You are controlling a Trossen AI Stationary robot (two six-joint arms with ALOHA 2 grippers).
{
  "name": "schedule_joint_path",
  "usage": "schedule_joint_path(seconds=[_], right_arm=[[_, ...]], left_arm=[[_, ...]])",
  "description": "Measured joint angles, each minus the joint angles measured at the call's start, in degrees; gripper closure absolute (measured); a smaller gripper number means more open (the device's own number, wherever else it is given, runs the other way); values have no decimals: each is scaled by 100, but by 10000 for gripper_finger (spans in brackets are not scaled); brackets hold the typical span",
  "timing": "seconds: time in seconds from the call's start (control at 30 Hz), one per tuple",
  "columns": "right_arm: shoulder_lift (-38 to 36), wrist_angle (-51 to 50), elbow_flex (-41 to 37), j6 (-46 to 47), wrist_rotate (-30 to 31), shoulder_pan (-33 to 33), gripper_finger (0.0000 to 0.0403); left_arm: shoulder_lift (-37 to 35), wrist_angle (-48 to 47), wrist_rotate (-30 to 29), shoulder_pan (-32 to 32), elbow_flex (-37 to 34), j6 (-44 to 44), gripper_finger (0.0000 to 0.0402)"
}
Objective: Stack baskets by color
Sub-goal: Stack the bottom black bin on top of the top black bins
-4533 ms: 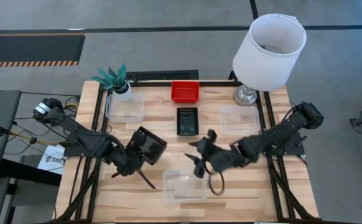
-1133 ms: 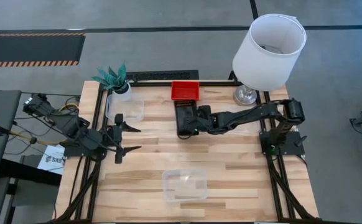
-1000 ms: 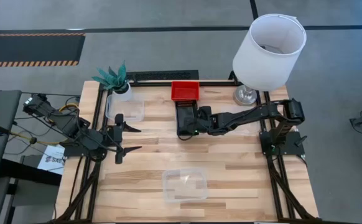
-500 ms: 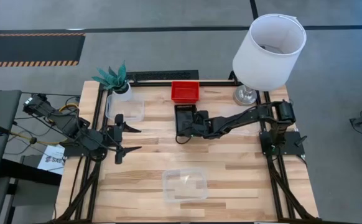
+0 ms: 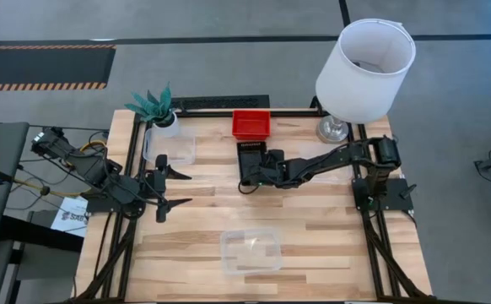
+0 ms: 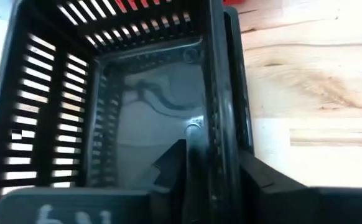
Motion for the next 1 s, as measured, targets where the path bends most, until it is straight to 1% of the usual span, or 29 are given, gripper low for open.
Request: schedule_joint_path(seconds=[0.23,0.37,0.47,0.57,0.7,0.8,0.87,1.0], right_arm=[[0,121,0,10,115,20,213],[0,444,-2,-39,159,-1,166],[-6,704,-2,-187,225,-31,142],[-37,741,-2,-191,341,-60,132],[-135,826,-6,-209,483,-74,131],[-249,817,-4,-257,730,-62,131],[-353,830,-4,-451,906,-44,131],[-435,1422,-4,-1463,989,49,131]], left_arm=[[0,-7,-4,0,0,0,118],[0,-9,-4,0,0,-2,118],[0,-9,-2,0,0,-24,118],[0,-12,20,0,0,-59,118],[0,-22,139,0,0,-182,118],[-2,-119,142,0,0,-302,118],[0,-226,144,0,0,-348,118],[0,-278,143,0,0,-398,118]])
